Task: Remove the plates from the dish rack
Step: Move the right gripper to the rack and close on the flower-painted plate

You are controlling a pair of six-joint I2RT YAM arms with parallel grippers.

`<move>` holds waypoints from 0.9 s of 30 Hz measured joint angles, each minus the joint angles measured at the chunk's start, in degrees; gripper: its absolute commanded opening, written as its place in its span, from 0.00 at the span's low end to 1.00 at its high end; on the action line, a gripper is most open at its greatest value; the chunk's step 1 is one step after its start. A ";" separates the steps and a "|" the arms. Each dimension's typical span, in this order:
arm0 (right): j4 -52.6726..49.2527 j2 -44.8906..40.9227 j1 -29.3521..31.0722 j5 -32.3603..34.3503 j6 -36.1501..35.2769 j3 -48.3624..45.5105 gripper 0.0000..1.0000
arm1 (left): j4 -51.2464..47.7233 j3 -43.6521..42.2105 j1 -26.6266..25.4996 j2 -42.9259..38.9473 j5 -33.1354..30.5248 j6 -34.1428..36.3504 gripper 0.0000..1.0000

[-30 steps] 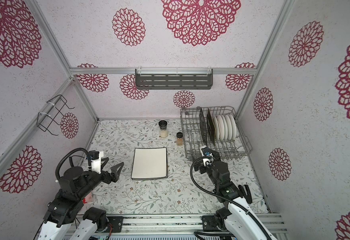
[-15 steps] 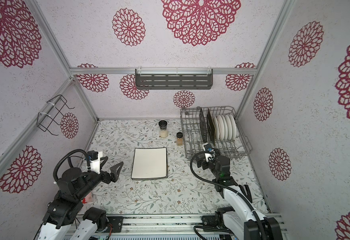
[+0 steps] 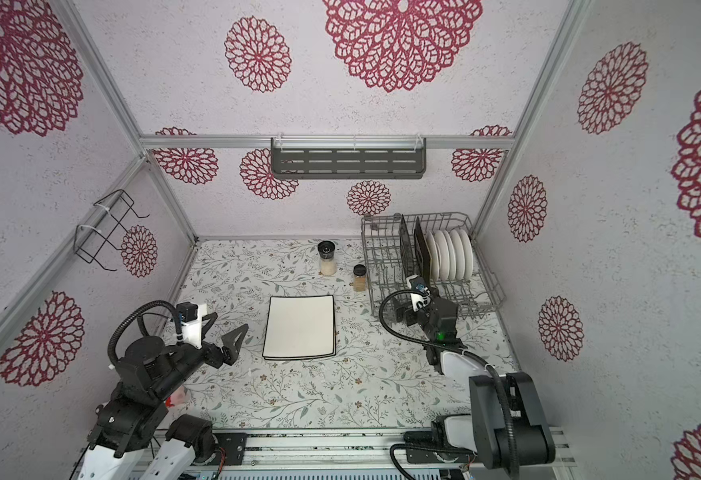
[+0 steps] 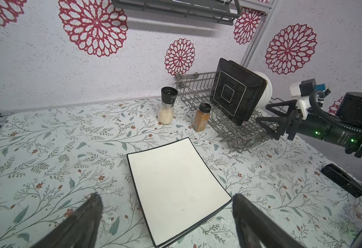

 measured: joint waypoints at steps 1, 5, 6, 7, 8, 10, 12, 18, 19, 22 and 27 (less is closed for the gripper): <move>0.70 0.87 -0.17 -0.11 -0.02 0.46 0.94 | 0.00 -0.02 0.00 0.00 0.00 0.02 0.97; 2.75 4.87 -1.16 -0.61 -0.09 2.84 0.93 | 0.13 -0.02 0.00 0.02 -0.02 0.37 0.97; 3.32 5.92 -1.49 -0.90 -0.09 3.45 0.93 | 0.13 -0.02 0.00 0.02 -0.07 0.50 0.97; 3.78 6.80 -1.75 -1.03 -0.11 4.00 0.93 | 0.13 -0.02 0.00 0.02 -0.15 0.63 0.97; 4.39 7.82 -2.03 -1.29 -0.09 4.59 0.93 | 0.13 -0.02 0.00 0.02 -0.26 0.68 0.97; 5.40 9.73 -2.45 -1.57 -0.09 5.86 0.93 | 0.13 -0.02 0.00 0.00 -0.35 0.87 0.98; 6.19 11.82 -2.71 -2.05 -0.09 7.56 0.93 | 0.13 -0.02 0.00 0.02 -0.33 1.07 0.98; 9.94 18.49 -2.93 -3.41 0.15 11.78 0.91 | 0.17 -0.02 0.00 1.18 -0.17 1.33 0.98; 10.38 19.37 -2.93 -3.48 0.26 12.31 0.90 | 0.17 -0.02 0.00 1.46 -0.17 1.36 0.98; 11.69 22.53 -2.93 -3.87 0.96 14.27 0.88 | 0.17 -0.02 0.00 2.21 -0.11 1.51 0.98; 13.62 26.21 -3.02 -4.13 2.03 16.90 0.86 | 0.20 -0.02 0.00 3.30 -0.02 1.60 0.98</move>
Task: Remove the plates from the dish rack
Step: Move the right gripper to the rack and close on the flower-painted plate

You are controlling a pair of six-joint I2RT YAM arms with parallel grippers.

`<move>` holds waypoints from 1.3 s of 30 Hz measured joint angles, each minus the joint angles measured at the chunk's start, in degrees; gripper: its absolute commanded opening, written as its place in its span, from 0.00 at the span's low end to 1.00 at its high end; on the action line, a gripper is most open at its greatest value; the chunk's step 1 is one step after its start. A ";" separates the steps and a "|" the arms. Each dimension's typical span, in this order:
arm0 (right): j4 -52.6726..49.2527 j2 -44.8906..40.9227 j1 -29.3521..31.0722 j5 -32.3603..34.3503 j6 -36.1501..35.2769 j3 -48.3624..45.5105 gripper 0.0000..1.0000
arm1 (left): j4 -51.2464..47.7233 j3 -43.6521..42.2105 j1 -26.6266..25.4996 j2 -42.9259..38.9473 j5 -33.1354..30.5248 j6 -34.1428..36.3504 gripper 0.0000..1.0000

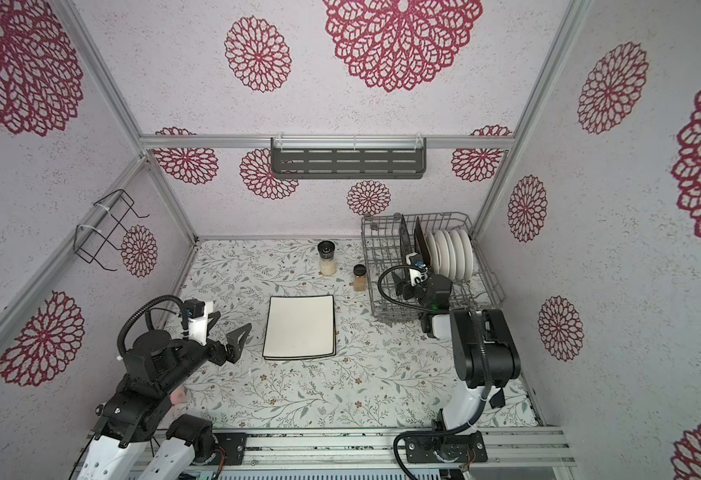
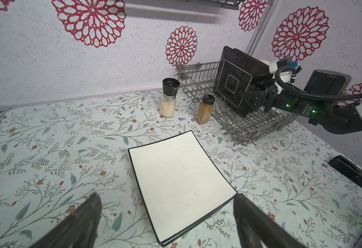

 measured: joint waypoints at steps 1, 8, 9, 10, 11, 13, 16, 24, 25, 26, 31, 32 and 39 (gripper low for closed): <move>0.39 0.57 0.00 -0.02 0.07 0.33 0.85 | 0.02 0.00 0.00 0.24 -0.02 0.04 0.98; 2.34 3.04 0.00 -0.17 0.96 2.05 0.76 | 0.02 0.00 0.00 2.01 -0.02 0.31 0.98; 2.60 3.23 0.00 -0.17 1.01 2.36 0.74 | 0.02 0.00 0.00 2.14 -0.02 0.33 0.98; 2.97 3.45 -0.02 -0.20 1.07 2.71 0.71 | 0.02 0.00 0.00 2.25 0.00 0.37 0.98; 3.45 3.69 -0.07 -0.22 1.25 3.04 0.67 | 0.04 0.00 0.00 2.34 -0.02 0.44 0.99; 4.11 4.20 -0.07 -0.35 1.64 3.63 0.64 | 0.04 0.00 0.00 2.40 -0.02 0.52 0.98; 4.83 4.85 -0.09 -0.85 2.25 4.17 0.58 | 0.02 0.00 0.00 2.47 -0.02 0.55 0.99; 4.35 5.53 -0.22 -2.16 2.60 5.38 0.44 | 0.07 0.00 0.00 3.08 0.00 0.61 0.99; 4.17 5.55 -0.26 -2.34 2.56 5.55 0.42 | 0.09 0.00 0.00 3.08 0.00 0.66 0.99; 3.93 5.55 -0.26 -2.71 2.49 5.68 0.40 | 0.09 0.00 0.00 3.08 0.00 0.70 0.99; 2.73 5.64 -0.37 -3.32 2.47 6.64 0.34 | 0.15 0.00 0.00 3.08 0.00 0.79 0.99; 2.56 5.64 -0.37 -3.37 2.47 6.78 0.32 | 0.20 0.00 0.00 3.08 0.00 0.76 0.99; 1.73 5.68 -0.59 -2.97 2.54 7.45 0.22 | 0.26 0.00 0.00 3.08 0.04 0.76 0.99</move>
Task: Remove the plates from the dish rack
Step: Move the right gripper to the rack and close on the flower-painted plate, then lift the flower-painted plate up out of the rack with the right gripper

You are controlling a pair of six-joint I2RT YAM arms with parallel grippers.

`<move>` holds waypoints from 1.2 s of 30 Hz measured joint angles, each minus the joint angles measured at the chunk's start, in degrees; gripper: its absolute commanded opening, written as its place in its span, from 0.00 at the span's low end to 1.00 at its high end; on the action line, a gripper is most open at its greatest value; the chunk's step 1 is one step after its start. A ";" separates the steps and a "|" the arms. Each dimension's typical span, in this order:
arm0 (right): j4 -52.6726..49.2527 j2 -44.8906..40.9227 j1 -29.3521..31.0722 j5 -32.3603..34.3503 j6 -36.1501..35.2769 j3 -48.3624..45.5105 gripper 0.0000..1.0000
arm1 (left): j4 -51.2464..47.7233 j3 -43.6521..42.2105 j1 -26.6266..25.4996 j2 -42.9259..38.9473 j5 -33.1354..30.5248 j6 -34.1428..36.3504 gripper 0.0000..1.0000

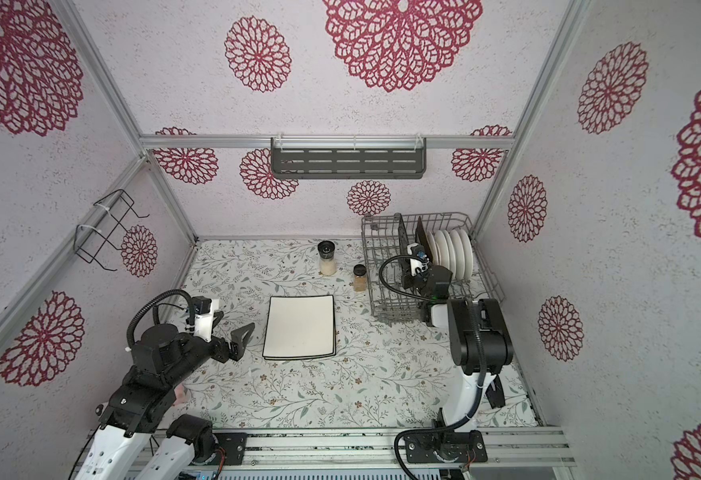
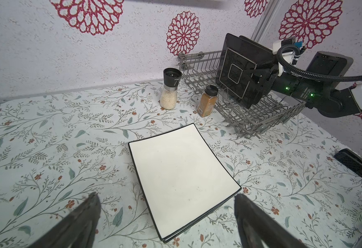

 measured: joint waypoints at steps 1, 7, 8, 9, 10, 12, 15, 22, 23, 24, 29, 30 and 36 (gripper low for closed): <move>-0.13 0.00 -0.13 0.24 -0.09 0.15 0.22 | 0.04 0.00 0.00 0.00 0.00 0.02 1.00; -0.92 0.04 -0.55 1.60 -0.07 0.92 0.14 | 0.09 0.00 0.00 -0.04 0.22 0.02 1.00; -1.03 0.04 -0.55 1.68 -0.07 0.96 0.14 | 0.09 0.00 0.00 -0.07 0.22 0.00 1.00; -1.03 0.04 -0.55 1.81 -0.07 0.98 0.13 | 0.09 0.00 0.00 -0.11 0.22 0.00 1.00; -1.05 0.04 -0.57 1.92 -0.07 0.98 0.13 | 0.09 0.00 0.00 -0.17 0.24 0.02 1.00; -1.05 0.04 -0.59 2.08 -0.07 0.98 0.12 | 0.09 0.00 0.00 -0.37 0.28 0.02 1.00; -1.14 0.02 -0.59 2.43 -0.04 1.01 0.12 | 0.11 0.00 0.00 -0.83 0.50 0.00 1.00; -3.65 -0.90 -0.24 3.67 0.00 1.77 0.10 | 0.20 0.00 0.00 -2.01 1.33 0.00 1.00; -4.11 -1.05 -0.13 4.00 0.07 1.88 0.10 | 0.22 0.00 0.00 -2.23 1.44 0.00 0.99; -4.57 -1.20 -0.07 4.28 0.04 2.03 0.10 | 0.26 0.00 0.00 -2.43 1.53 0.00 1.00; -7.89 -2.69 0.55 4.26 -0.26 2.91 0.10 | 0.52 -0.02 0.00 -3.65 1.88 -0.02 0.99; -8.41 -2.89 0.63 4.48 -0.24 2.93 0.10 | 0.55 -0.04 0.00 -3.89 1.97 -0.02 0.99; -10.78 -3.91 0.79 4.87 -0.20 3.45 0.10 | 0.55 -0.28 0.00 -5.07 2.58 -0.04 0.99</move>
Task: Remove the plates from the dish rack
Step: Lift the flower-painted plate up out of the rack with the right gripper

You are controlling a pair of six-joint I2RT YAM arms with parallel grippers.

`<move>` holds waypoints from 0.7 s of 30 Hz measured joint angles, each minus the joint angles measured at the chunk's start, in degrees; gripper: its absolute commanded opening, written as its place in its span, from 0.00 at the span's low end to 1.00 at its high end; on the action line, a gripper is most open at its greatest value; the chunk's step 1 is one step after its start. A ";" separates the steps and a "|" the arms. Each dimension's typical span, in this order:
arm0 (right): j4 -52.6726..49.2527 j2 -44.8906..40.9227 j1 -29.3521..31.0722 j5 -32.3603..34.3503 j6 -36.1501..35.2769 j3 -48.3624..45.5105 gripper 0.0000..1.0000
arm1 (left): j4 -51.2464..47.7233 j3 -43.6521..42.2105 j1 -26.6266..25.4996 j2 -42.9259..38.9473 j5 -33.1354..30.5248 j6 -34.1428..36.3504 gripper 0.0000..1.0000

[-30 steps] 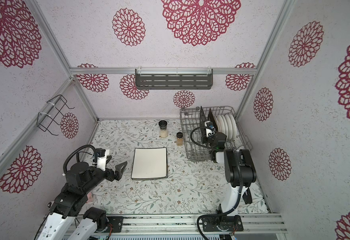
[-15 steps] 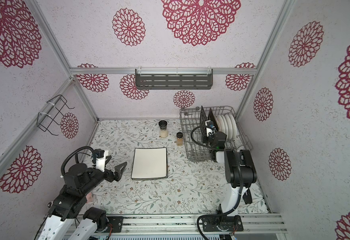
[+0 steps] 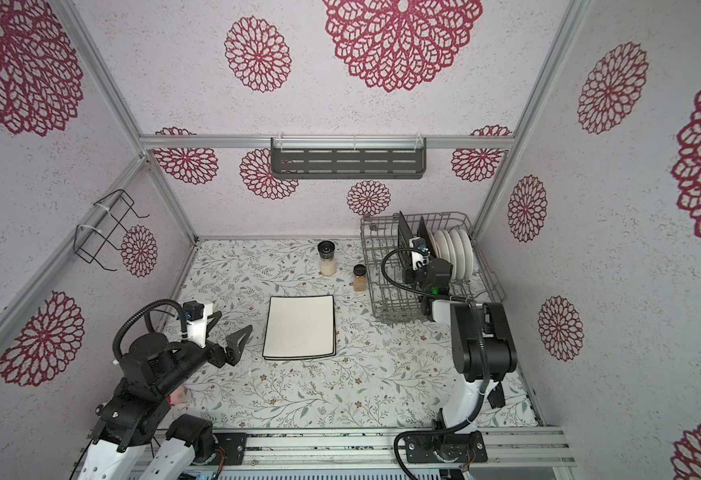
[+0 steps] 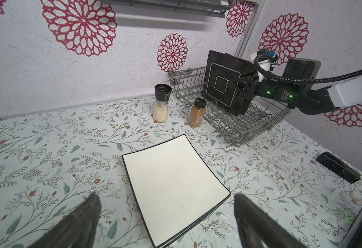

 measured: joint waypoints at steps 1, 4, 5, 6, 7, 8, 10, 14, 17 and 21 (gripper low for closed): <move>-0.63 -0.31 0.09 0.15 -0.02 0.09 0.10 | 0.02 -0.09 0.00 -0.17 0.17 -0.02 0.99; -2.45 -1.51 0.35 0.79 -0.04 0.13 0.09 | 0.00 -0.17 0.00 -0.70 0.48 -0.02 0.99; -3.10 -1.88 0.46 1.03 -0.04 0.13 0.09 | 0.02 -0.17 0.00 -0.83 0.59 -0.02 0.99; -4.04 -2.49 0.57 1.25 -0.07 0.13 0.09 | 0.00 -0.17 0.00 -1.01 0.68 -0.02 0.99; -4.92 -3.13 0.70 1.51 -0.07 0.13 0.09 | 0.02 -0.17 0.00 -1.18 0.81 -0.02 0.99; -5.60 -3.61 0.81 1.66 -0.09 0.13 0.10 | 0.02 -0.17 0.00 -1.38 0.90 -0.02 0.99; -6.97 -4.72 1.14 2.14 -0.13 0.13 0.09 | 0.00 -0.20 0.00 -1.81 1.16 -0.04 0.99; -9.09 -6.49 1.81 2.91 -0.68 0.13 0.09 | 0.00 -0.22 0.00 -3.10 1.88 -0.24 0.98; -10.43 -7.72 2.19 3.13 -1.05 0.13 0.09 | 0.02 -0.22 0.00 -4.37 2.08 -0.31 0.98; -12.13 -9.25 2.71 3.56 -1.46 0.13 0.10 | 0.04 -0.24 0.00 -5.49 2.14 -0.44 0.98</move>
